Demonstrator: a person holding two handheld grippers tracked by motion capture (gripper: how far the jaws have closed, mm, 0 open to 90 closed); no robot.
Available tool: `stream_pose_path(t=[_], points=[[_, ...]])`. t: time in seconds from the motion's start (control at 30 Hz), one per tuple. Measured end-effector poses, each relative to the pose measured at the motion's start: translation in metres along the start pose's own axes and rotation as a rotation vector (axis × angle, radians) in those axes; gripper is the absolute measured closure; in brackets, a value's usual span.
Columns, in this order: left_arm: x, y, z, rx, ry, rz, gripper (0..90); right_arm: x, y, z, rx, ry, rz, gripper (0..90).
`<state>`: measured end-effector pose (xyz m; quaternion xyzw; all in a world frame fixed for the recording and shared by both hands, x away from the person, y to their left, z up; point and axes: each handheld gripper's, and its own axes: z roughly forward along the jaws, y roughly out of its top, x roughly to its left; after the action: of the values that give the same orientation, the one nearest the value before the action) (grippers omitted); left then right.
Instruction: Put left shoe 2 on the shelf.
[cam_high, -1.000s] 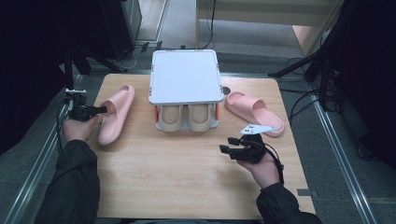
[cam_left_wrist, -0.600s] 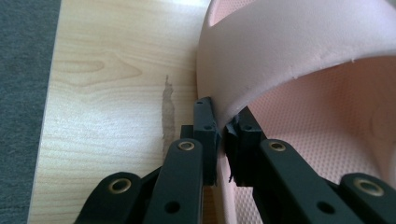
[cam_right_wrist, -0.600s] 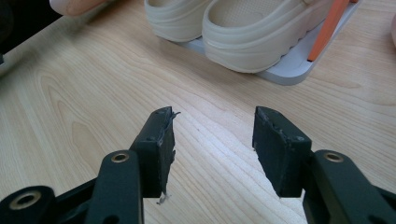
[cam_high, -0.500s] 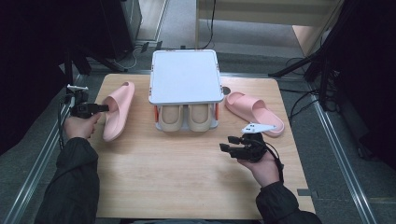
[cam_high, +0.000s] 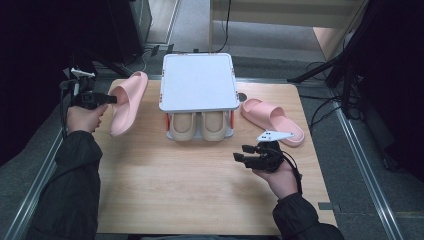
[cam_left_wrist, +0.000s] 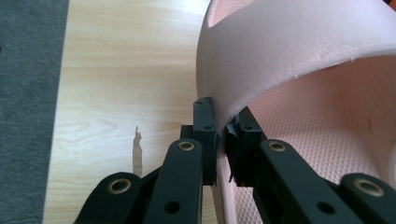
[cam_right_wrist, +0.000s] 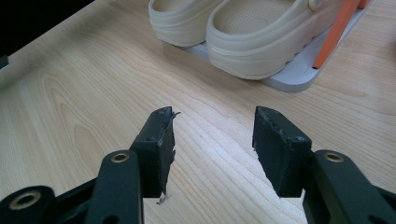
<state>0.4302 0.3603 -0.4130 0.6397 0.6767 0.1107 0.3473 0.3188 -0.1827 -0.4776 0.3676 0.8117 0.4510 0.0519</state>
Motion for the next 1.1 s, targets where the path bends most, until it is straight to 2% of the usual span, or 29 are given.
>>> stream_pose_path(t=[0.13, 0.33, 0.53, 0.6, 0.7, 0.87, 0.9, 1.1], points=[[-0.017, 0.017, -0.010, -0.006, 0.007, 0.025, 83.1, 0.001, 0.001, 0.001, -0.001, 0.004, -0.007, 49.4], [-0.039, 0.041, -0.023, -0.009, -0.001, 0.039, 82.8, 0.001, 0.003, 0.003, 0.002, 0.009, -0.012, 49.4], [-0.064, 0.067, -0.031, -0.010, 0.019, 0.078, 82.7, 0.000, 0.004, 0.003, -0.008, 0.005, -0.010, 49.3], [-0.074, 0.074, -0.032, -0.013, 0.011, 0.084, 82.7, -0.001, 0.004, 0.001, -0.014, 0.002, -0.003, 49.3], [-0.089, 0.082, -0.032, -0.019, -0.014, 0.090, 82.6, -0.003, 0.004, 0.000, -0.019, 0.000, 0.000, 49.4], [-0.113, 0.089, -0.026, -0.019, -0.028, 0.108, 82.3, -0.003, 0.004, -0.001, -0.027, 0.000, -0.001, 49.3], [-0.117, 0.089, -0.024, -0.016, -0.027, 0.121, 82.5, -0.003, 0.004, -0.002, -0.027, -0.002, -0.003, 49.3], [-0.140, 0.091, -0.010, 0.001, -0.028, 0.137, 82.5, -0.002, 0.005, -0.001, -0.019, -0.015, -0.022, 49.3]])
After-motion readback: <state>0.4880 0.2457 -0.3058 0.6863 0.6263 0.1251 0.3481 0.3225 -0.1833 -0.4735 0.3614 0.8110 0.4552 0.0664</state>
